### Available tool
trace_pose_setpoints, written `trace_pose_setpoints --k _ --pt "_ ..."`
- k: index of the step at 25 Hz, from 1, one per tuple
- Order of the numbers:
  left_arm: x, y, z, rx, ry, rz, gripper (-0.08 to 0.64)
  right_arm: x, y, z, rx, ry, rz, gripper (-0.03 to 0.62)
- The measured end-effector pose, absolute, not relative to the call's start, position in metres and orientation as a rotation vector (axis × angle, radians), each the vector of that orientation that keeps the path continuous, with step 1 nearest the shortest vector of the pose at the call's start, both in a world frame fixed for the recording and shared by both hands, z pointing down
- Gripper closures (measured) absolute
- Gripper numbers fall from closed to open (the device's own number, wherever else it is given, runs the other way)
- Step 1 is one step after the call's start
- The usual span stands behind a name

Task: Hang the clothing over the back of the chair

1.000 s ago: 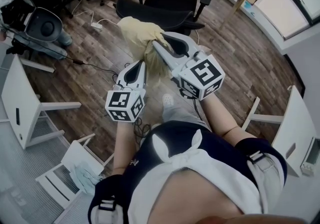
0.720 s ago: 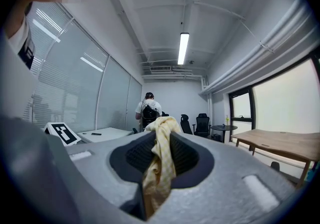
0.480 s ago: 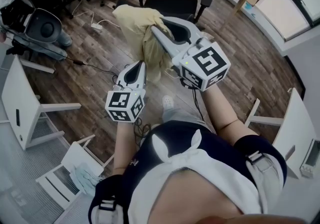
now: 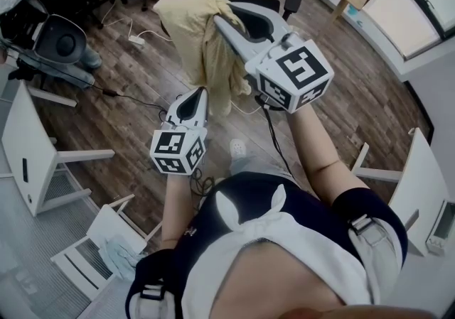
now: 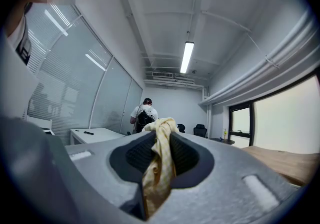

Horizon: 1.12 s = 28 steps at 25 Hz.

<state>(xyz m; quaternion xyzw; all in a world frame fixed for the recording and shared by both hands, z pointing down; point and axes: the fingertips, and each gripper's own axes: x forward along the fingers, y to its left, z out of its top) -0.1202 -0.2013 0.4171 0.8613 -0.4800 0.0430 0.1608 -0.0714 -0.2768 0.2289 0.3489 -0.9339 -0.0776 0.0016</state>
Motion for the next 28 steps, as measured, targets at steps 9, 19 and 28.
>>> trace_pose_setpoints --k 9,19,28 --pt "-0.118 -0.227 0.412 2.452 -1.394 0.112 0.554 -0.062 -0.313 0.228 1.090 -2.922 -0.244 0.511" --pt "-0.117 -0.256 0.418 2.439 -1.392 0.124 0.554 -0.055 -0.361 0.237 1.108 -2.897 -0.220 0.509" --pt "-0.110 -0.284 0.418 2.436 -1.395 0.127 0.554 -0.041 -0.400 0.251 1.098 -2.868 -0.191 0.509"
